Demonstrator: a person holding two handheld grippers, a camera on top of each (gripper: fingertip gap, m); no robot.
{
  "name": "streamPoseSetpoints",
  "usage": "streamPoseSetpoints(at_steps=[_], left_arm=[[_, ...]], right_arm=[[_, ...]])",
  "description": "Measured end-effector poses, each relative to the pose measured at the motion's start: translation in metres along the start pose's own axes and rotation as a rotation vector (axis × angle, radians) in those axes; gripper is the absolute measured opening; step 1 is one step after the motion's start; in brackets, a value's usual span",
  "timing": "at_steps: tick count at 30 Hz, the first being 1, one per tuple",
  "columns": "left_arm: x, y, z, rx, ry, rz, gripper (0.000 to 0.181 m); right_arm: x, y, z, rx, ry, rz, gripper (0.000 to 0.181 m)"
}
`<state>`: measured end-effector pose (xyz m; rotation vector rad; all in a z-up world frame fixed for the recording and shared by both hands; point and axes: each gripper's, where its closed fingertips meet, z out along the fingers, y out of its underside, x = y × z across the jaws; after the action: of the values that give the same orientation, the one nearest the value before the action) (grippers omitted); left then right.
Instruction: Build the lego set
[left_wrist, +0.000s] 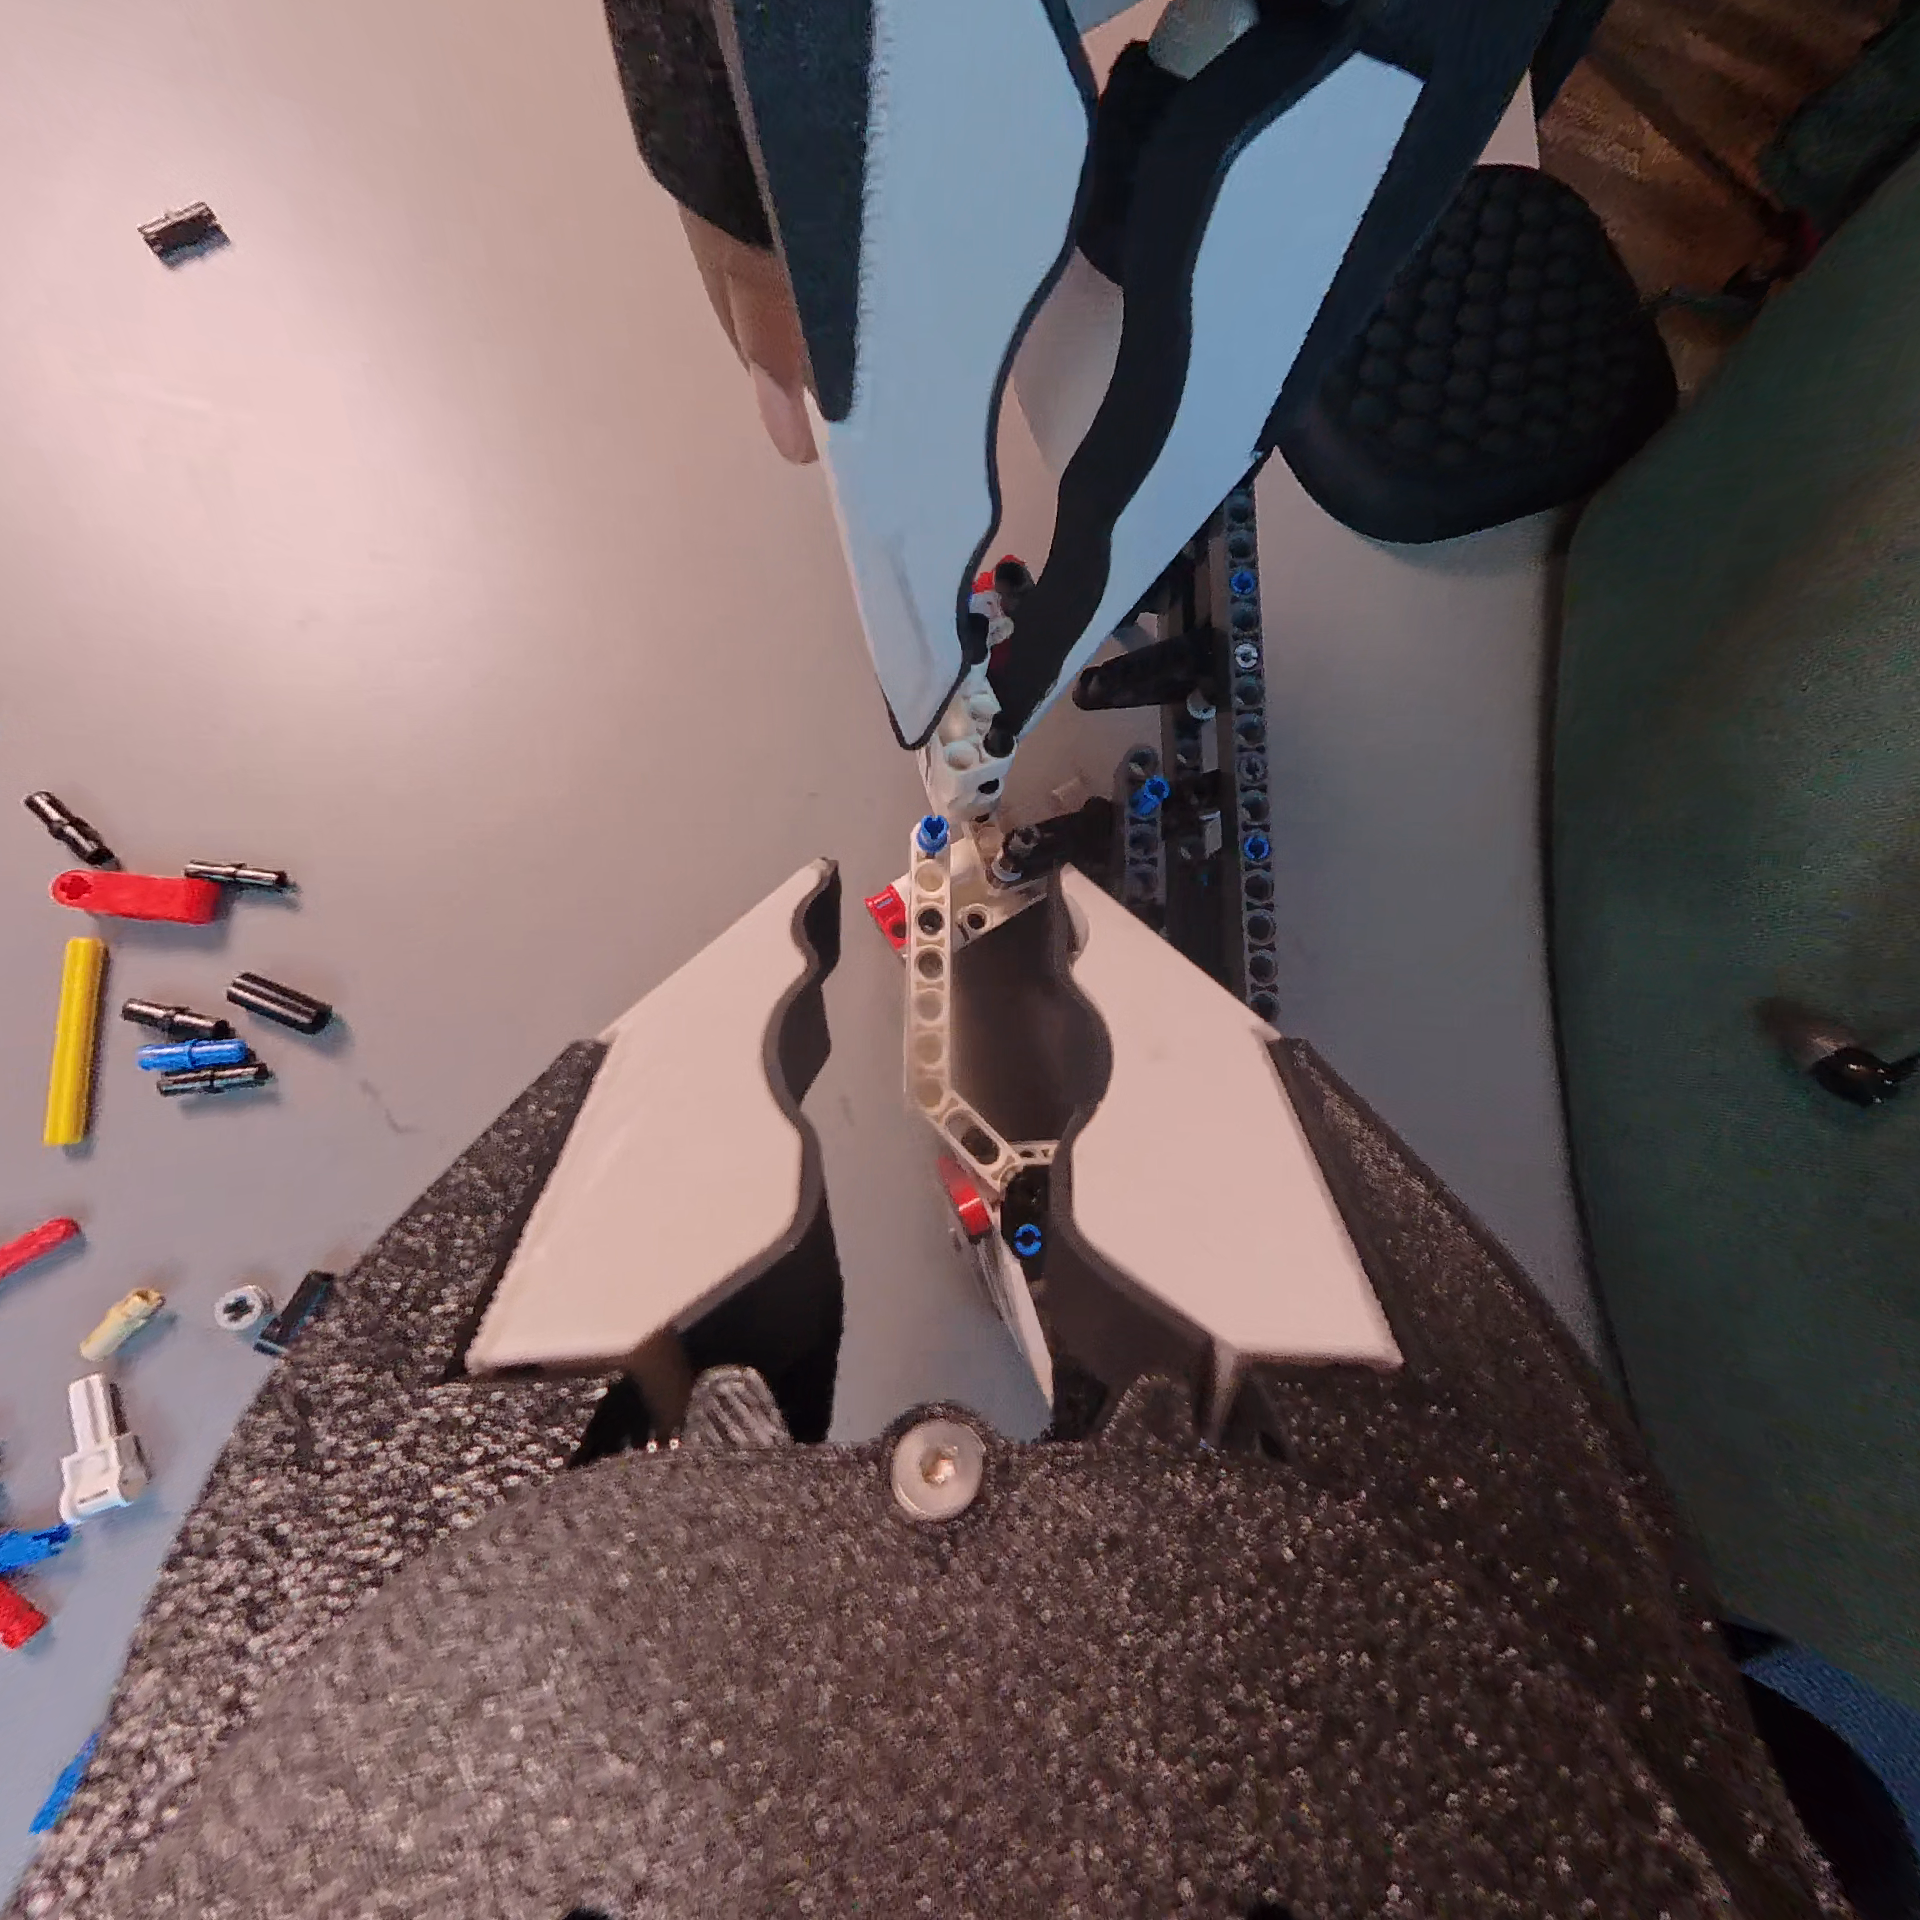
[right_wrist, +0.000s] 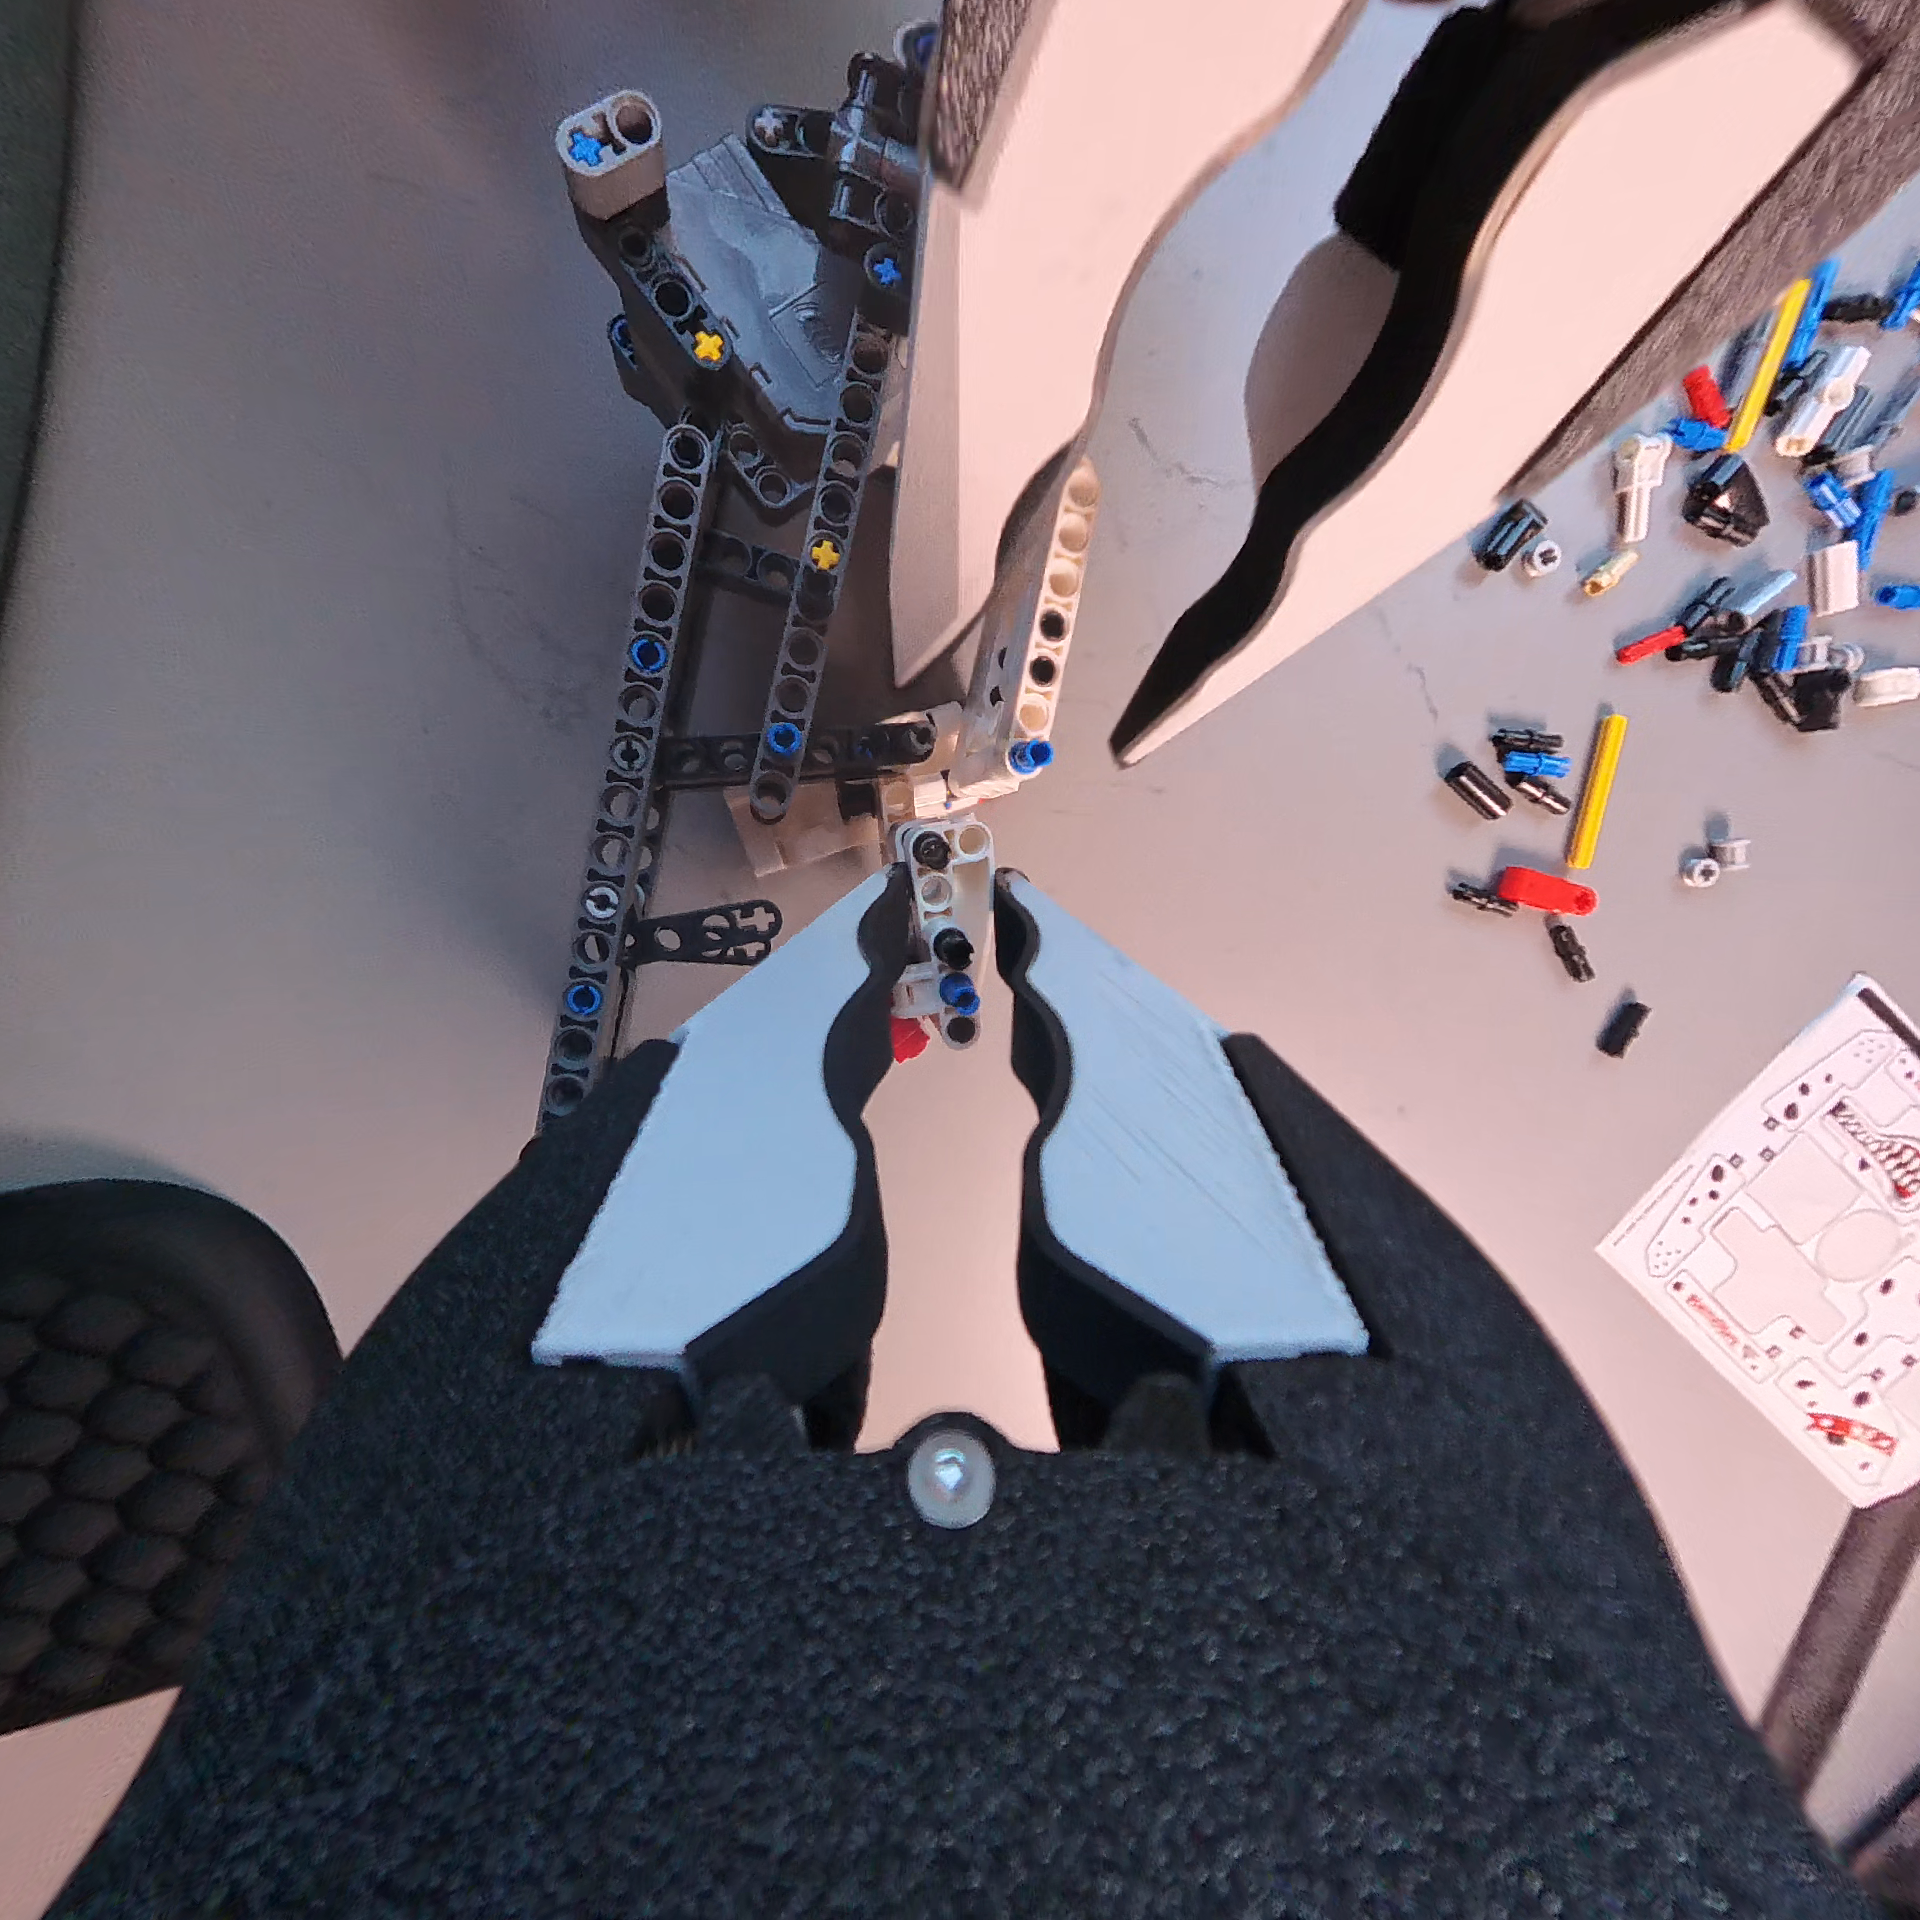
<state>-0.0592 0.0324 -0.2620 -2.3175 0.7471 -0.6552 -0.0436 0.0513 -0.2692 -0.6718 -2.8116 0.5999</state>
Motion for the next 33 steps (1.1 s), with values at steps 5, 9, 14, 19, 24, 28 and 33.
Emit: streamPoseSetpoints(at_steps=[5, 9, 14, 19, 24, 28, 33], left_arm=[[0.006, -0.013, 0.012, 0.039, 0.05, 0.004, 0.027], [0.008, -0.008, 0.025, -0.018, 0.064, 0.01, 0.021], [0.004, -0.008, 0.025, -0.005, 0.028, 0.04, 0.016], [0.005, -0.009, 0.025, 0.016, 0.013, 0.063, 0.016], [0.006, -0.008, 0.023, 0.025, 0.025, 0.042, 0.016], [0.003, -0.009, -0.003, 0.051, 0.015, 0.025, 0.031], [0.009, 0.022, 0.0, -0.119, 0.05, -0.018, 0.04]], right_arm=[[0.001, -0.003, 0.001, -0.007, 0.009, -0.058, 0.016], [0.0, -0.003, 0.001, 0.032, -0.003, -0.032, 0.015], [0.001, -0.002, 0.002, 0.083, -0.02, 0.049, 0.017], [0.0, 0.005, 0.012, 0.044, -0.059, 0.082, 0.026], [-0.002, 0.001, 0.012, 0.066, -0.084, 0.074, 0.016], [-0.003, 0.003, 0.013, 0.022, -0.082, 0.038, 0.015], [-0.003, 0.0, 0.014, -0.043, -0.105, -0.014, 0.015]])
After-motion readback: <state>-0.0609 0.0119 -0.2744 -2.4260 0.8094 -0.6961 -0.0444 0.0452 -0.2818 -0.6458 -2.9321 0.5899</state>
